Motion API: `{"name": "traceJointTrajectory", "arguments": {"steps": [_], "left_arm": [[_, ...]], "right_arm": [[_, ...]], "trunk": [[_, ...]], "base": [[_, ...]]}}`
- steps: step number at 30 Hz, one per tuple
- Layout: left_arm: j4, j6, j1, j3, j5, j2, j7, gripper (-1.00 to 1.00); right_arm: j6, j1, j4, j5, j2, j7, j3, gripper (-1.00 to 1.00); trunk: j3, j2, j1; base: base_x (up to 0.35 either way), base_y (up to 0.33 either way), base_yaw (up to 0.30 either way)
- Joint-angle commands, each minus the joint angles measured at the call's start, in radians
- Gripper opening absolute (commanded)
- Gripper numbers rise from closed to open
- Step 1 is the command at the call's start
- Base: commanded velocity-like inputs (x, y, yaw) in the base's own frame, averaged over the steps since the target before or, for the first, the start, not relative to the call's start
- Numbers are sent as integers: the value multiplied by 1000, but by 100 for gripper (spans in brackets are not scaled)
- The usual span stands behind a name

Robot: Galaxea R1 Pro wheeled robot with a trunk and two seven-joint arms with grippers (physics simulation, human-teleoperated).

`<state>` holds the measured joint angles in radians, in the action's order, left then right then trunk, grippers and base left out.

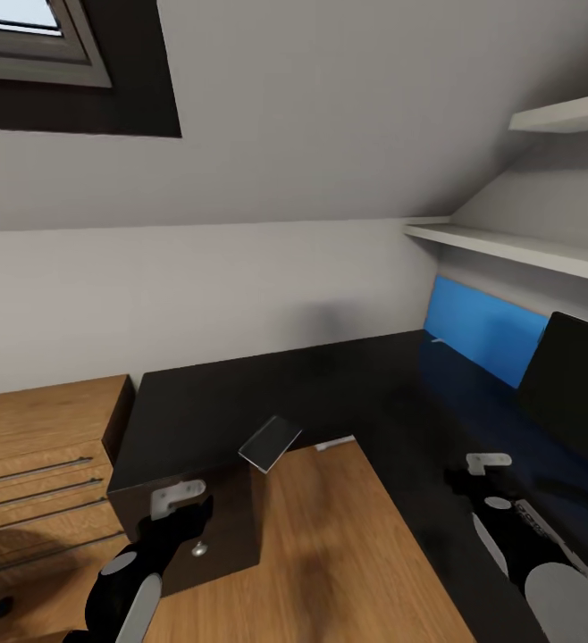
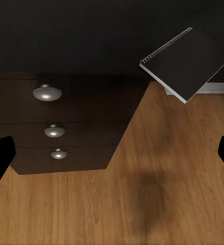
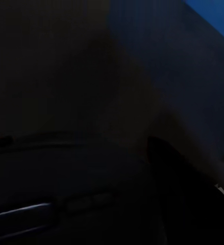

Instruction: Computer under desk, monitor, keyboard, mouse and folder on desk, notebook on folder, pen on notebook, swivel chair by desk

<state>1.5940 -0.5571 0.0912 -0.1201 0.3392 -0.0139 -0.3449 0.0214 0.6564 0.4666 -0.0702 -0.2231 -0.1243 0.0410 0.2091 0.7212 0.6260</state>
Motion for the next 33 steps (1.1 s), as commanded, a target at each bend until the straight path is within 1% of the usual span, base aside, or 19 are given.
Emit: {"name": "traceJointTrajectory", "arguments": {"steps": [1,2,4,5,6,9,11,13,18,20,26,27,33], "left_arm": [[1,-3,1,-1,11,0,-9,100],[0,-4,1,-1,10,0,-9,100],[-1,-4,1,-1,10,0,-9,100],[-1,-4,1,-1,9,0,-9,100],[-2,-4,1,-1,9,0,-9,100],[-2,-4,1,-1,10,0,-9,100],[-2,-4,1,-1,10,0,-9,100],[-2,-4,1,-1,10,0,-9,100],[-2,-4,1,-1,11,0,-9,100],[-2,-4,1,-1,11,0,-9,100],[-2,-4,1,-1,11,0,-9,100],[-2,-4,1,-1,11,0,-9,100],[-1,-4,1,-1,12,0,-9,100]], "right_arm": [[2,6,-8,-7,-1,-1,3,-100],[-2,56,-88,-8,-4,-1,3,-100],[-5,72,-112,-7,-4,-1,4,-100],[-22,86,-130,-8,-3,-3,5,-100],[-33,88,-132,-8,-3,-4,5,-100],[-113,110,-136,-6,-4,-9,7,-100],[-151,118,-135,-6,-5,-10,9,-100],[-165,121,-134,-5,-5,-14,9,-100],[-192,124,-134,3,-5,-103,11,-100],[-205,124,-134,8,-5,-118,11,-100],[-242,124,-134,13,-7,-134,13,-100],[-314,124,-131,13,-7,-136,13,-100],[-330,124,-129,13,-5,-135,12,-100]], "trunk": [[2,1,1],[2,1,1],[2,1,1],[2,1,1],[2,1,1],[2,1,1],[2,1,1],[2,1,1],[2,1,1],[2,1,1],[2,1,1],[2,1,1],[2,1,1]], "base": [[227,-77,0],[130,-61,0],[86,-40,0],[14,-7,0],[7,-3,0],[146,-2,0],[260,-28,0],[242,-37,0],[61,-9,0],[15,-2,0],[4,-1,0],[0,0,0],[0,0,0]]}}
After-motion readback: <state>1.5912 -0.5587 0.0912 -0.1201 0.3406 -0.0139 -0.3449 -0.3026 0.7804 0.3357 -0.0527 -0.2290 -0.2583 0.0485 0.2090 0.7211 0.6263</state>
